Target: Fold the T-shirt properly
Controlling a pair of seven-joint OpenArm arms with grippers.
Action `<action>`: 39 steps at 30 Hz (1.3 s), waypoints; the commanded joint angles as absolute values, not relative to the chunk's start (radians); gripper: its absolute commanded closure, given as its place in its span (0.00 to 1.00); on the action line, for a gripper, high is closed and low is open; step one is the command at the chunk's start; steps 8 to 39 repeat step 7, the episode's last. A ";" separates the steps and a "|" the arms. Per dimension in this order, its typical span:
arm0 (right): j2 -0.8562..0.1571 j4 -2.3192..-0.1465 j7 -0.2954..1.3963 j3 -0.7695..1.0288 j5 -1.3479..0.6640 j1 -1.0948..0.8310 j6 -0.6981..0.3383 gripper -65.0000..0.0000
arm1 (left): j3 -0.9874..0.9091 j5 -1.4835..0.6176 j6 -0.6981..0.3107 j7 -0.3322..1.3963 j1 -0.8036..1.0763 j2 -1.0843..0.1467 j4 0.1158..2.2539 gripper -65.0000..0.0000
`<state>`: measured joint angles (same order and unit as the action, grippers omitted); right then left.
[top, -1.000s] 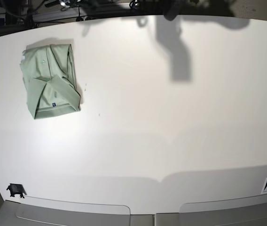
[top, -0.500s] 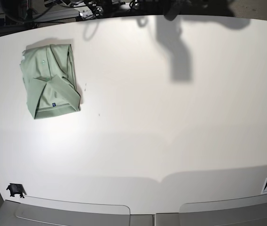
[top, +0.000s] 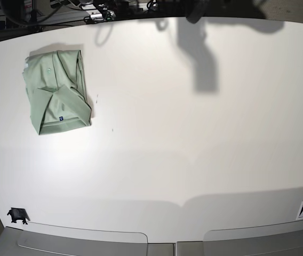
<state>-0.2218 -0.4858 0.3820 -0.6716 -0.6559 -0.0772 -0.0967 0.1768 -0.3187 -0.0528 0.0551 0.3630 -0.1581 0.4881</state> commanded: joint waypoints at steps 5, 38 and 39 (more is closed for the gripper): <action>-0.227 -0.492 0.383 -0.667 -0.658 -0.067 -0.101 1.00 | 0.176 -0.324 -0.055 0.051 0.377 -0.159 0.490 1.00; -0.227 -0.491 0.415 -0.667 -0.657 -0.073 -0.101 1.00 | 0.176 -0.324 -0.056 0.051 0.379 -0.159 0.490 1.00; -0.227 -0.491 0.415 -0.667 -0.657 -0.073 -0.101 1.00 | 0.176 -0.324 -0.056 0.051 0.379 -0.159 0.490 1.00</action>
